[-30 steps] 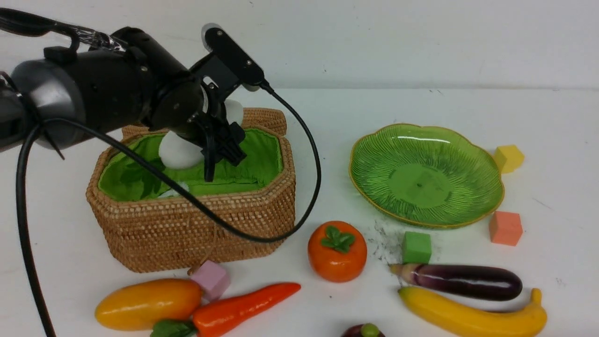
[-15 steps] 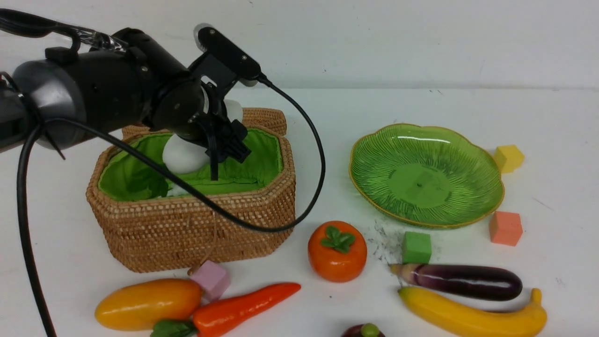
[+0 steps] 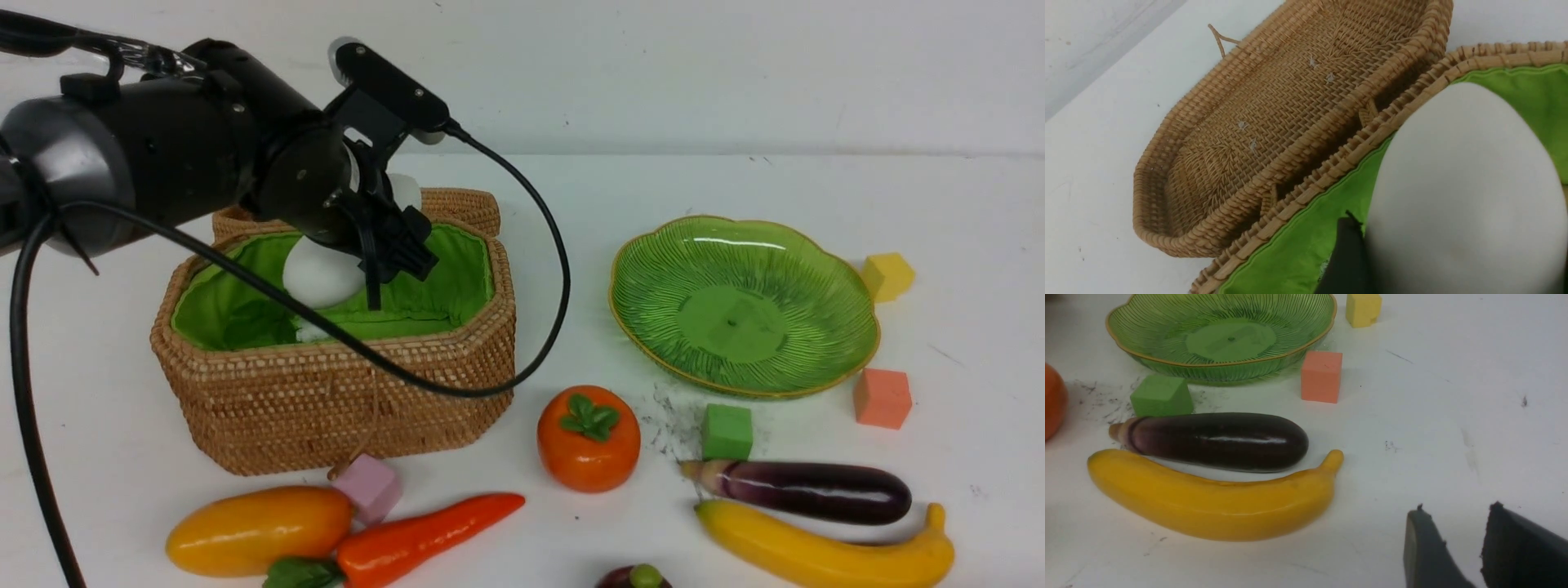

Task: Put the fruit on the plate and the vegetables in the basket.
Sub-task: Take a daikon with your left arm and place it on the basket on the left, then use the left arm to grab a carrot and put it into the left basket, then grab the mango with your left arm and place it on the right plate

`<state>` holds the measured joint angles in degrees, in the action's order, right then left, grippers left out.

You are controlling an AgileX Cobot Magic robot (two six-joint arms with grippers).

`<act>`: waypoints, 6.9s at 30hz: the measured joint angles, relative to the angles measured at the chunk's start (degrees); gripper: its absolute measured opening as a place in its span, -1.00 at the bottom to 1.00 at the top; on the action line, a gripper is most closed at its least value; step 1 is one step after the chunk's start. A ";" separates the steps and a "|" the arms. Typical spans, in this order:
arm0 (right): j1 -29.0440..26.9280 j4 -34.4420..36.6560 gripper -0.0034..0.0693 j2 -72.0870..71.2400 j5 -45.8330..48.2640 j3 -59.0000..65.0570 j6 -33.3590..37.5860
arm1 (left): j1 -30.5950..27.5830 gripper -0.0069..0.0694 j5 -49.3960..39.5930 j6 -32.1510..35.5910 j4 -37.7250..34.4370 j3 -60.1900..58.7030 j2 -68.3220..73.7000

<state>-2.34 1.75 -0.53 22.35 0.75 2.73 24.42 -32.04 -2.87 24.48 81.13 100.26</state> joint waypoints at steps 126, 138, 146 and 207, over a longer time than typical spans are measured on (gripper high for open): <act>0.00 0.00 -0.24 0.00 0.00 0.00 0.00 | 6.00 -0.06 6.16 11.03 19.86 -8.64 -10.14; 0.00 0.00 -0.24 0.00 0.00 0.00 0.00 | 4.01 -0.01 11.50 3.78 26.30 -9.67 -1.41; 0.00 0.06 -0.24 0.00 0.00 0.00 0.00 | 4.01 0.72 9.48 1.63 26.25 -11.98 -1.41; 0.00 0.00 -0.24 0.00 0.00 0.00 0.00 | 4.01 0.90 -4.97 16.75 -4.36 -35.55 -14.68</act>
<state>-2.34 1.75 -0.53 22.35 0.75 2.73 28.43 -37.00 13.88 20.12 45.58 85.58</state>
